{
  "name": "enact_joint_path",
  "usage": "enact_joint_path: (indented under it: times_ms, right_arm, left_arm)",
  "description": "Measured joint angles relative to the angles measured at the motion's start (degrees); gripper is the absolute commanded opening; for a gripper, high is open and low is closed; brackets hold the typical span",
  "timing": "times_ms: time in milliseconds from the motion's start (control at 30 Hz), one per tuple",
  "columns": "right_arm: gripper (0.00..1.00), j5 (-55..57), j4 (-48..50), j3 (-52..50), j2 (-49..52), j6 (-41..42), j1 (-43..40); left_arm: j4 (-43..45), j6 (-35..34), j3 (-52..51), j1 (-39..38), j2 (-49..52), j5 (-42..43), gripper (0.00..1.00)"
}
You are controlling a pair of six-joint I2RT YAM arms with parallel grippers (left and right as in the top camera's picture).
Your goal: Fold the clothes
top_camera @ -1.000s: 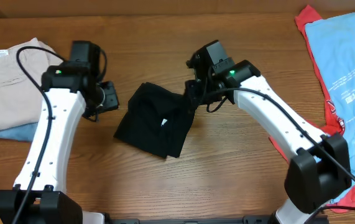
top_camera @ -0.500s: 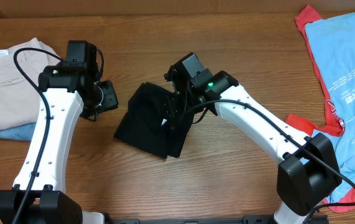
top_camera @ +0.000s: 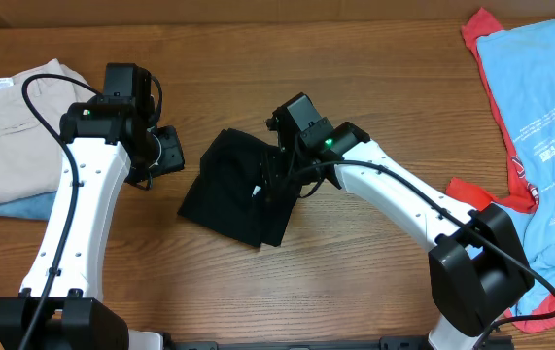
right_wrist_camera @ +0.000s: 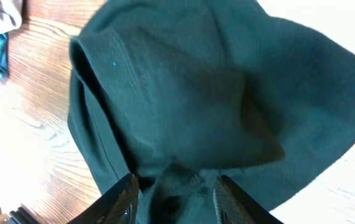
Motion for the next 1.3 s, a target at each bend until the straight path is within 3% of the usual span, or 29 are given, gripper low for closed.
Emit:
enact_joint_path:
  times_ms: [333,467,600,733,967,1133,1300]
  right_arm:
    - [0.43,1.0,2.8,0.0,1.4,2.3,0.1]
    - [0.37,1.4,4.7,0.0,3.9,3.2,0.1]
    - [0.13,1.6,6.6,-0.1,4.9,3.7,0.2]
    - [0.04,2.0,7.9,-0.1,4.9,5.5,0.0]
    - [0.04,2.5,8.0,-0.1,4.9,6.8,-0.8]
    - [0.04,3.6,-1.4,0.2,4.9,6.8,-3.0]
    - [0.04,4.7,-8.7,1.4,4.6,4.8,-10.3]
  left_arm:
    - [-0.1,0.0,0.0,0.0,0.0,0.0,0.44]
    - [-0.2,0.0,0.0,0.0,0.0,0.0,0.44]
    - [-0.3,0.0,0.0,0.0,0.0,0.0,0.43]
    - [-0.6,0.0,0.0,0.0,0.0,0.0,0.43]
    - [-0.7,0.0,0.0,0.0,0.1,0.0,0.43]
    - [-0.7,0.0,0.0,0.0,0.1,0.0,0.43]
    - [-0.7,0.0,0.0,0.0,0.1,0.0,0.44]
